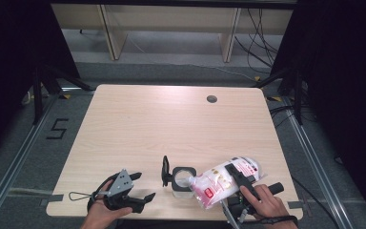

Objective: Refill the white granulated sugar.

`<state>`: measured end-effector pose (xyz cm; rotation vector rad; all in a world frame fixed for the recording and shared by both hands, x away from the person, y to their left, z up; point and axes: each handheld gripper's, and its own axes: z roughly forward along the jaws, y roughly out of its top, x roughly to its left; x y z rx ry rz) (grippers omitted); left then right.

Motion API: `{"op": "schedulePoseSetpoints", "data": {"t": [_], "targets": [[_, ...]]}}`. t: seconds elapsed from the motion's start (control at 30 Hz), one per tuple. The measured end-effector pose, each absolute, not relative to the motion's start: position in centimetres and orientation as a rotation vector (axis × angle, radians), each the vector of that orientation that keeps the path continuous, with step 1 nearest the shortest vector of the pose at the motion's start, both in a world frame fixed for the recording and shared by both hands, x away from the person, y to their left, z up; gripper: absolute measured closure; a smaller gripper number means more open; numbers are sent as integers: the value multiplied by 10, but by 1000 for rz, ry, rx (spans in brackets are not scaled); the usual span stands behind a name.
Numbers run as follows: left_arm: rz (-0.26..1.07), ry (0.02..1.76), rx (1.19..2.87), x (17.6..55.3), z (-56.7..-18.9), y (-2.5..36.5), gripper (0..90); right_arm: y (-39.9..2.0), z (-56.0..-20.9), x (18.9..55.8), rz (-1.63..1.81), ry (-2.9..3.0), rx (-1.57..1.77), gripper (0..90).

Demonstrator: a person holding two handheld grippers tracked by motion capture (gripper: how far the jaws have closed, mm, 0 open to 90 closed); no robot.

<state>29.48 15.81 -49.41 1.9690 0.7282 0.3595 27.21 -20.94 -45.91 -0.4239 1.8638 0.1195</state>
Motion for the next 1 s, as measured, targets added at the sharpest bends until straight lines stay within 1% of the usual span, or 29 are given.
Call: {"op": "schedulePoseSetpoints", "data": {"t": [0.13,0.2,0.23,0.73,1.0], "targets": [[360,730,1969,295,-494,158,158,-209,-457,270,93,1867,-418,430],[375,697,1983,296,-493,159,158,-210,-460,273,149,1847,-433,430],[361,725,1970,295,-494,158,158,-209,-458,272,115,1867,-426,430],[369,721,1971,295,-494,159,158,-210,-460,270,109,1885,-395,430],[366,729,1969,294,-494,159,158,-208,-457,270,92,1859,-437,431]]}}
